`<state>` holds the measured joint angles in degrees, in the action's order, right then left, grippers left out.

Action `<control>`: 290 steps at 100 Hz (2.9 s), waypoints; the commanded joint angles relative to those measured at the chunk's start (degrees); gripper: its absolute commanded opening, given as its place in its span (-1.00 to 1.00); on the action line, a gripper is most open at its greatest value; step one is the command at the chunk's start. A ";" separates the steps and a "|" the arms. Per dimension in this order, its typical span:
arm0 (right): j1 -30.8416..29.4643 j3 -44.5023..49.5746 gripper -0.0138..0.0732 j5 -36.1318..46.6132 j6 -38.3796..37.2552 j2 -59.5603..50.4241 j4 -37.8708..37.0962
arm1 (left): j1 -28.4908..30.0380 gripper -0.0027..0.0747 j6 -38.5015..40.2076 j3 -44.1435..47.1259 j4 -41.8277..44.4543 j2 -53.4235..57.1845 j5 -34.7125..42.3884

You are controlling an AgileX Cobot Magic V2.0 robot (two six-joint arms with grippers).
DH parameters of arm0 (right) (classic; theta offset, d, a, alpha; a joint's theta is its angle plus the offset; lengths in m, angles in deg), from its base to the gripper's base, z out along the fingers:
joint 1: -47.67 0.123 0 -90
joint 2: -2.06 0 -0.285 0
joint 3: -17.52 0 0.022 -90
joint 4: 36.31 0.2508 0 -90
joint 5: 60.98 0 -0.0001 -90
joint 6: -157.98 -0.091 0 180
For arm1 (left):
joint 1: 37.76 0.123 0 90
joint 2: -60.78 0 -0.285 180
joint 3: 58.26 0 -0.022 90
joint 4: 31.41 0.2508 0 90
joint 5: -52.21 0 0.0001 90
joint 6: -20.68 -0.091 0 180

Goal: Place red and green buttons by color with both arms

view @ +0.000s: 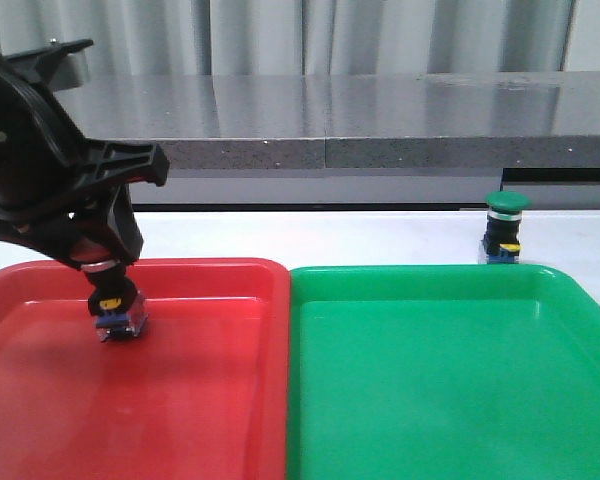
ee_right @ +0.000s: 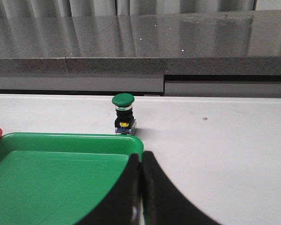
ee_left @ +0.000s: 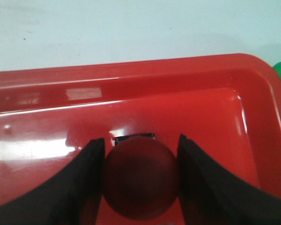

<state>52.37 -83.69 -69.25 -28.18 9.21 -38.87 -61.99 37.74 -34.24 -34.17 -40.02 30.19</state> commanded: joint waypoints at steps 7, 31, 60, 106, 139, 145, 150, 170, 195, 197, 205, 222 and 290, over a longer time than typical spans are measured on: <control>-0.37 -0.84 -0.94 4.61 0.66 -1.17 -0.12 | -0.34 -0.41 0.68 -1.27 -0.74 0.17 2.94; -0.37 -0.84 -0.94 4.61 0.66 -1.17 -0.12 | -0.34 0.45 0.68 -1.27 -1.44 0.51 3.06; -0.37 -0.84 -0.94 4.61 0.66 -1.17 -0.12 | -0.34 0.57 0.68 -1.27 -2.09 2.22 3.06; -0.37 -0.84 -0.94 4.61 0.66 -1.17 -0.12 | 5.75 0.57 0.68 -1.27 2.02 14.19 3.44; -0.37 -0.84 -0.94 4.61 0.66 -1.17 -0.12 | 8.98 0.57 0.68 6.86 4.84 28.59 8.92; -0.37 -0.84 -0.94 4.61 0.66 -1.17 -0.12 | 8.98 0.57 0.68 9.92 4.98 31.98 11.13; -0.37 -0.84 -0.94 4.61 0.66 -1.17 -0.12 | 8.98 0.57 0.68 12.62 4.98 35.07 12.37; -0.37 -0.84 -0.94 4.61 0.66 -1.17 -0.12 | 8.98 0.57 0.68 22.66 7.15 49.26 13.08; -0.37 -0.84 -0.94 4.61 0.66 -1.17 -0.12 | 8.98 0.57 0.18 27.46 11.73 64.17 5.22; -0.37 -0.84 -0.94 4.61 0.66 -1.17 -0.12 | 8.98 0.56 0.18 27.46 12.23 65.10 4.24; -0.37 -0.84 -0.94 4.61 0.66 -1.17 -0.12 | 8.98 0.55 0.18 27.46 13.81 67.87 0.97; -0.37 -0.84 -0.94 4.61 0.66 -1.17 -0.12 | 8.98 0.38 0.18 27.46 15.73 70.86 -4.11; -0.37 -0.84 -0.94 4.61 0.66 -1.17 -0.12 | 8.98 -0.98 0.18 27.46 15.81 70.97 -4.20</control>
<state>52.37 -83.69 -69.25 -28.18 9.21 -38.87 -53.12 37.63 -5.39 -18.92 31.31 21.86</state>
